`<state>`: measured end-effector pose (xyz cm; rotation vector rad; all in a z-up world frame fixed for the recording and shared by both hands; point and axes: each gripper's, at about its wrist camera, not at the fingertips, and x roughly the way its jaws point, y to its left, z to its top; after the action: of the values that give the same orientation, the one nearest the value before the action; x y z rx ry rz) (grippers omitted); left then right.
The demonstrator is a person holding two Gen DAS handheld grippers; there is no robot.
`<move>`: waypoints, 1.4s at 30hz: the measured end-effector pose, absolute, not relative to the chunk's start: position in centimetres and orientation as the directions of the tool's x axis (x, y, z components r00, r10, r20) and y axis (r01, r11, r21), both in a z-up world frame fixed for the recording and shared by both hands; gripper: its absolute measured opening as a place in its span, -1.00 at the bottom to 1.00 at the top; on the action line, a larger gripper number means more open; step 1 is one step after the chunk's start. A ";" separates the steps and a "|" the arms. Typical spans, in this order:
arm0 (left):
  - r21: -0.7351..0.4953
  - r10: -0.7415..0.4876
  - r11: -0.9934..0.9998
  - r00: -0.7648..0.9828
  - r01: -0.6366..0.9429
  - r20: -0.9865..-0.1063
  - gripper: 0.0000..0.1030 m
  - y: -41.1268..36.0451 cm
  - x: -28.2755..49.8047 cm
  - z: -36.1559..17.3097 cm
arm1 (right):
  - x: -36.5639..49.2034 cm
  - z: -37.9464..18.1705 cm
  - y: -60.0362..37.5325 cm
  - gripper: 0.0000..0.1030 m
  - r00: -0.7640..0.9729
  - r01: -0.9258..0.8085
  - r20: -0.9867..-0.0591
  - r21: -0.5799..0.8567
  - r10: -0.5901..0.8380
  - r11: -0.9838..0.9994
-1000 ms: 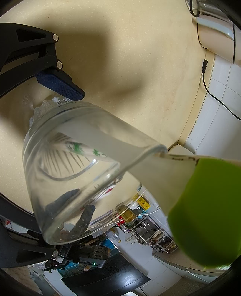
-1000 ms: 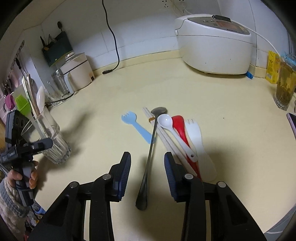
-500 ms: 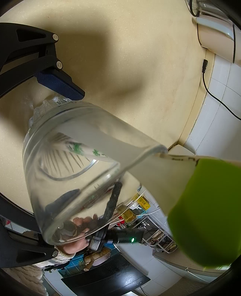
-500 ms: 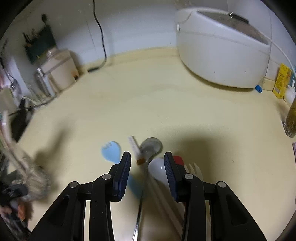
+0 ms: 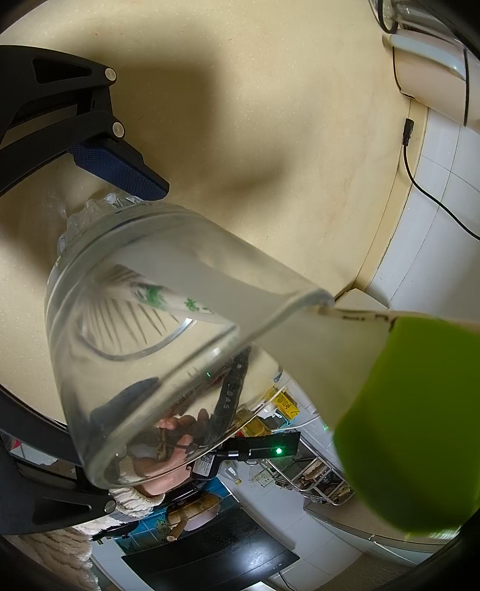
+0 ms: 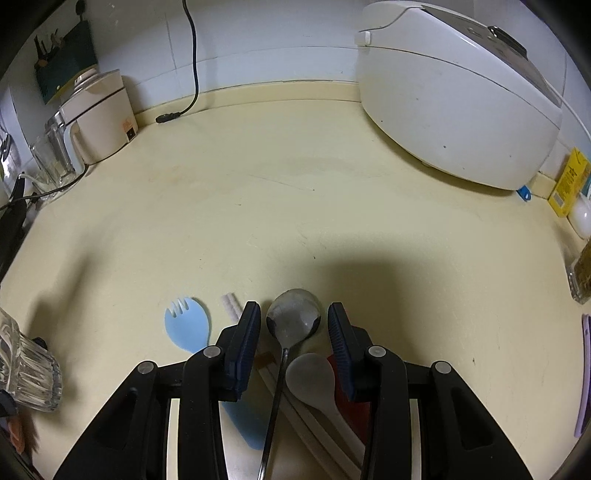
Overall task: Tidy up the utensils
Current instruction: 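Move the open right gripper back over the metal spoon in the pile, then close the right gripper on the metal spoon handle, then lift the metal spoon with the right gripper and carry toward the glass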
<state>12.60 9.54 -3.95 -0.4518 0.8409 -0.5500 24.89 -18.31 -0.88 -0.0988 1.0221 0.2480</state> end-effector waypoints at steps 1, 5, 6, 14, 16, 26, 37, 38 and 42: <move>-0.575 -0.617 0.771 0.544 0.274 -0.569 0.94 9.5 12.6 -3.9 | 24.9 -0.9 -18.1 -0.26 0.503 -0.256 -0.851 0.018 0.149 0.967; -0.575 -0.617 0.771 0.544 0.274 -0.569 0.94 9.5 12.6 -4.0 | 24.3 -0.7 -18.0 -0.36 0.494 -0.272 -0.852 0.039 0.175 0.961; -0.575 -0.617 0.771 0.544 0.274 -0.569 0.94 9.5 12.6 -3.9 | 24.1 -0.7 -18.0 -0.41 0.492 -0.282 -0.850 0.046 0.186 0.958; -0.575 -0.617 0.771 0.544 0.274 -0.569 0.94 9.5 12.6 -3.9 | 22.4 -0.6 -17.9 -0.41 0.499 -0.323 -0.835 0.071 0.233 0.944; -0.575 -0.617 0.771 0.544 0.274 -0.569 0.94 9.6 12.6 -3.9 | 22.4 -0.7 -17.7 -0.40 0.502 -0.320 -0.836 0.059 0.222 0.946; -0.575 -0.617 0.771 0.544 0.274 -0.569 0.94 9.6 12.6 -3.9 | 22.6 -1.0 -16.9 -0.41 0.515 -0.284 -0.840 0.025 0.174 0.959; -0.575 -0.617 0.771 0.544 0.274 -0.569 0.94 9.6 12.6 -3.9 | 18.3 3.8 -17.0 -0.41 0.664 -0.312 -0.683 0.120 0.306 0.942; -0.575 -0.617 0.771 0.544 0.274 -0.569 0.94 9.6 12.6 -3.9 | 17.6 4.6 -16.8 -0.41 0.688 -0.323 -0.656 0.108 0.311 0.940; -0.575 -0.617 0.771 0.544 0.274 -0.569 0.94 9.6 12.6 -3.9 | 15.3 6.9 -16.1 -0.41 0.767 -0.346 -0.559 0.051 0.314 0.937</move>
<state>12.62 9.56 -3.92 -0.4519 0.8415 -0.5504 15.33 -16.10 6.93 -0.0561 0.5969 0.3582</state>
